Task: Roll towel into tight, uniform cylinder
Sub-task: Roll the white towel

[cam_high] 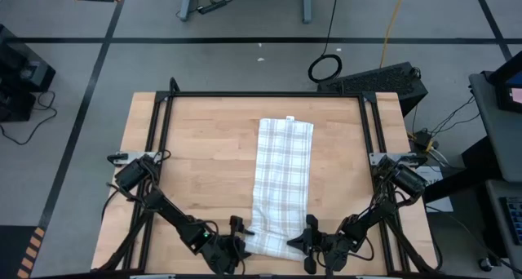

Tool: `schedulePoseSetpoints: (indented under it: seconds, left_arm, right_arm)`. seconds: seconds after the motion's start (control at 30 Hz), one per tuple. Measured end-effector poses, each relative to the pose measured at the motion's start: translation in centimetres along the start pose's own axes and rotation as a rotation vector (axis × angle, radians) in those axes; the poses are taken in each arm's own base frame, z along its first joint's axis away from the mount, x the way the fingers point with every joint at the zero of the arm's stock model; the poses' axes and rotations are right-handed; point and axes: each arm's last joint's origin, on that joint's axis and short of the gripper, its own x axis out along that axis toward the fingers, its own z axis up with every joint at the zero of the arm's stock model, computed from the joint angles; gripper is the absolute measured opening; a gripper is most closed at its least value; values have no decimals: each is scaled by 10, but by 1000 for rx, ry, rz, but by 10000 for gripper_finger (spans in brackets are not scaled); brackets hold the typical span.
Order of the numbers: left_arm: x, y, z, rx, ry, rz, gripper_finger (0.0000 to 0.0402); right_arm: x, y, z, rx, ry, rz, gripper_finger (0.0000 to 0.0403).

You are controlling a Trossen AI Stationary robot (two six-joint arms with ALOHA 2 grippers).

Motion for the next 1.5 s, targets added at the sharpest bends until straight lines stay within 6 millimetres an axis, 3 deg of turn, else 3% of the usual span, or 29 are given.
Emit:
schedulePoseSetpoints:
  seconds: [0.2,0.4,0.53,0.73,0.93,1.07,1.2,1.5]
  left_arm:
    - [0,0,0,-33,5,-1,335]
    - [1,2,-1,-74,18,-16,286]
    - [1,2,-1,-97,17,-14,268]
    - [2,3,-1,-120,19,-12,265]
    - [3,3,-1,-127,22,-15,265]
    - [3,4,-1,-128,22,-14,265]
    - [3,4,-1,-129,20,-7,265]
    - [4,5,-1,-158,16,7,265]
  right_arm:
    - [0,0,0,-1,1,1,2]
    - [-6,5,9,-37,-14,15,5]
    - [-16,10,17,-72,-6,32,31]
    - [-51,24,30,-155,40,65,110]
    - [-78,37,12,-258,35,110,228]
    - [-81,37,-3,-294,5,80,313]
    - [-77,37,-14,-318,-31,65,371]
    - [-51,38,-15,-351,-36,34,395]
